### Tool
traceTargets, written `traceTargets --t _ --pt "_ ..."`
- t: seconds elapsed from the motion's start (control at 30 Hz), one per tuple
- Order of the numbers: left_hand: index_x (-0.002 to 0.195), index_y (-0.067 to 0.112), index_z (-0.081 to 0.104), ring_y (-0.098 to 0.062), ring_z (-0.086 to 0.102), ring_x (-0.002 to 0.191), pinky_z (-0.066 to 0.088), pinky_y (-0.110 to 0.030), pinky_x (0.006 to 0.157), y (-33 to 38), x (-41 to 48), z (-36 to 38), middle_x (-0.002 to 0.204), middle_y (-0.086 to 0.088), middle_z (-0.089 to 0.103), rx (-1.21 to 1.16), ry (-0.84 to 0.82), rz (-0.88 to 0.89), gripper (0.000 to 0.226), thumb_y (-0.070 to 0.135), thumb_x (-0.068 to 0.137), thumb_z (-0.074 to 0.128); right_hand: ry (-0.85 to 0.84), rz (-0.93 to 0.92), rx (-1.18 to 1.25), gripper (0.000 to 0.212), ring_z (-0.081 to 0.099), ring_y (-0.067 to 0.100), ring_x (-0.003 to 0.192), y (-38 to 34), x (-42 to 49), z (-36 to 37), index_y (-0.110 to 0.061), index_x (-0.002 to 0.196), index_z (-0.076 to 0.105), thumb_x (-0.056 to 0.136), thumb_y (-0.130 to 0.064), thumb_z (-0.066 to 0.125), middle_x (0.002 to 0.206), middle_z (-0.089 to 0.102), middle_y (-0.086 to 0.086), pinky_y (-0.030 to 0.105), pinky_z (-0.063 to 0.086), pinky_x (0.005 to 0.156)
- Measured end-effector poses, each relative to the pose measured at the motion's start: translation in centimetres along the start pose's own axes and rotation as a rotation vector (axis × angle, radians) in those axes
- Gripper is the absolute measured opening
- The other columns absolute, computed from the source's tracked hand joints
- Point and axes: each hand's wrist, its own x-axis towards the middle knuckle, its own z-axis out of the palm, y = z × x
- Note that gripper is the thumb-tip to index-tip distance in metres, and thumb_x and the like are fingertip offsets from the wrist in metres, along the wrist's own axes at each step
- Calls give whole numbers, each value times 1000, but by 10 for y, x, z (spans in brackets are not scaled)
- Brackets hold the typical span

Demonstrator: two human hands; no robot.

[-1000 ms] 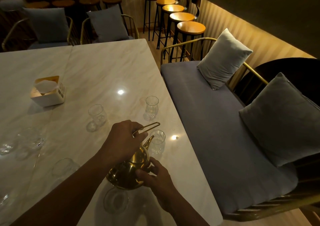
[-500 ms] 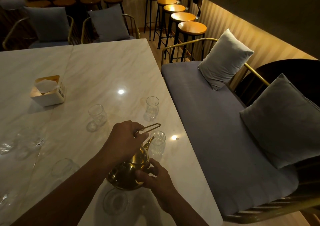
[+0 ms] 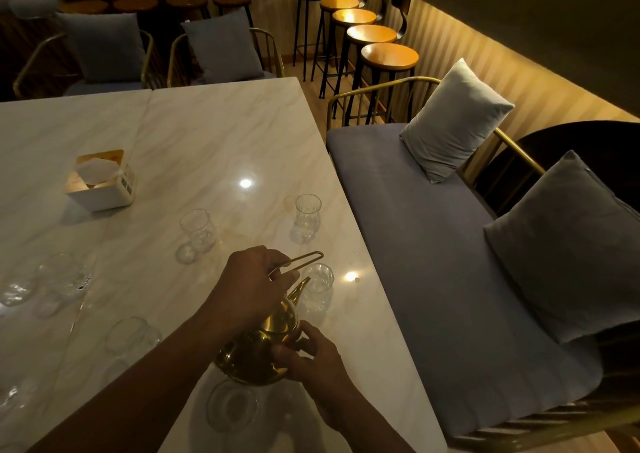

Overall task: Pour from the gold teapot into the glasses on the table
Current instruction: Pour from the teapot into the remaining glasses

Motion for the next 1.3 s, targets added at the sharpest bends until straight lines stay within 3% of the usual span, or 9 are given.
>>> traceTargets --t 0.23,0.37,0.47,0.57,0.77,0.87,0.97,1.17,1.3 --pt "118 20 71 -1 60 78 46 -17 72 -11 -10 -1 93 12 62 6 12 -2 34 35 88 73 14 -38 -26 91 55 9 94 0 -1 -2 -32 142 38 65 -47 85 146 43 -2 33 50 93" --pt "113 20 72 0 61 83 45 -15 73 -19 -17 0 95 10 65 8 19 -3 27 32 89 71 62 -60 -61 97 53 14 109 5 1 -1 -38 140 39 58 -48 89 147 42 -4 29 50 87" --pt "112 19 71 -6 63 88 50 -21 78 -26 -23 0 101 6 67 -4 12 -29 24 29 91 69 101 -74 -113 98 54 16 114 9 3 2 -42 138 39 54 -52 89 144 43 -8 28 53 87" --pt "107 18 72 -10 64 87 46 -15 72 -32 -29 0 96 6 67 -7 16 -20 17 24 93 66 126 -93 -178 100 54 18 116 10 8 2 -44 137 36 52 -54 89 144 43 -10 34 54 94" --pt "105 16 69 -4 59 81 39 -10 68 -43 -32 -7 88 12 60 37 90 47 16 26 95 63 104 -169 -242 101 51 11 112 -1 14 3 -42 139 31 55 -53 87 131 44 -17 30 52 95" --pt "108 15 67 -2 56 79 38 -9 66 -44 -25 -11 87 13 53 83 144 57 15 23 97 61 74 -225 -264 95 51 9 112 -14 20 8 -55 128 30 53 -57 87 121 42 -32 29 52 96" --pt "111 14 64 -7 54 76 38 -16 66 -41 -14 -19 89 10 51 138 190 64 17 23 98 58 66 -320 -299 91 55 6 113 -28 31 12 -61 119 32 48 -57 89 121 46 -33 31 53 96" --pt "112 11 63 -11 57 75 38 -15 62 -42 15 -44 88 9 56 196 231 95 21 25 99 54 82 -421 -358 89 51 -7 108 -64 60 25 -64 119 30 53 -51 89 118 40 -43 16 50 87" --pt "111 7 63 -9 56 72 40 -14 61 -44 45 -54 89 4 62 218 202 164 19 20 99 55 110 -397 -308 90 50 2 113 -82 84 34 -59 123 33 55 -48 90 122 41 -38 17 51 85"
